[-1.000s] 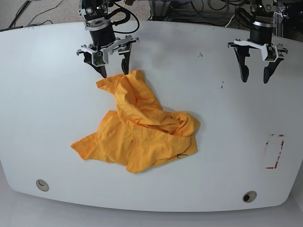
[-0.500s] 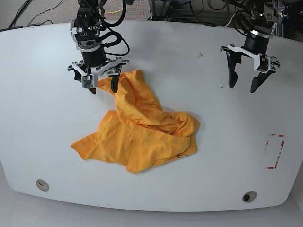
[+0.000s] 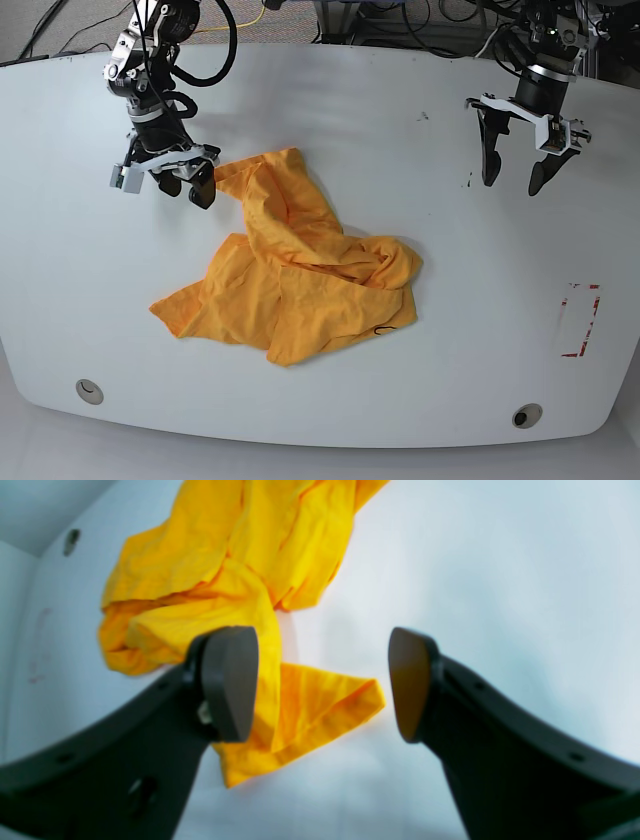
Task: Layout the t-shirt on the table in an organized manner, then fold the t-shirt properly
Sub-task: 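Lower both grippers toward the crumpled yellow t-shirt, then grasp the t-shirt fabric with the right gripper and lift it, then drag the held fabric across the table with the right gripper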
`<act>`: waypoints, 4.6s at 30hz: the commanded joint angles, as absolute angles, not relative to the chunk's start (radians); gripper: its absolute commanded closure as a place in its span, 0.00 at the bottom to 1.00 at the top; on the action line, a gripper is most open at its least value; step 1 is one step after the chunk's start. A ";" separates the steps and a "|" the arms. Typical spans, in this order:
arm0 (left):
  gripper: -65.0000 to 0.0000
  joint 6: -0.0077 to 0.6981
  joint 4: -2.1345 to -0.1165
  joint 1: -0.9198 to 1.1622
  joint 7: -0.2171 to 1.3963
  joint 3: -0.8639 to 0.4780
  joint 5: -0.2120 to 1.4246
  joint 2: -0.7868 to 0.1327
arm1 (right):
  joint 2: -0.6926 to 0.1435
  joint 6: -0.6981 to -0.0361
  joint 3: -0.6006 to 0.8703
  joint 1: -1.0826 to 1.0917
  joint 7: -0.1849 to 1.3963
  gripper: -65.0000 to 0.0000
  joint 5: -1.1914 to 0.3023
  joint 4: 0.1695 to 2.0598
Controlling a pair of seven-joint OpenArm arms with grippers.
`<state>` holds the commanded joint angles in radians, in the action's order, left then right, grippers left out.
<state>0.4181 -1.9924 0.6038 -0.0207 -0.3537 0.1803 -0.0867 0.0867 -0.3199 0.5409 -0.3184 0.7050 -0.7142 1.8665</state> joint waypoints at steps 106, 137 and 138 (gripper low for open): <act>0.41 0.420 -1.988 0.478 -0.007 -0.717 0.179 -0.093 | -0.205 -0.312 -0.852 0.140 0.736 1.00 -0.725 1.735; 0.41 0.423 -1.989 0.380 0.166 -0.779 0.182 -0.085 | -0.427 -0.318 -0.621 0.252 0.730 0.00 -0.723 1.808; 0.41 0.423 -1.989 0.380 0.166 -0.769 0.182 -0.085 | -0.438 -0.318 -0.596 0.254 0.730 0.00 -0.723 1.794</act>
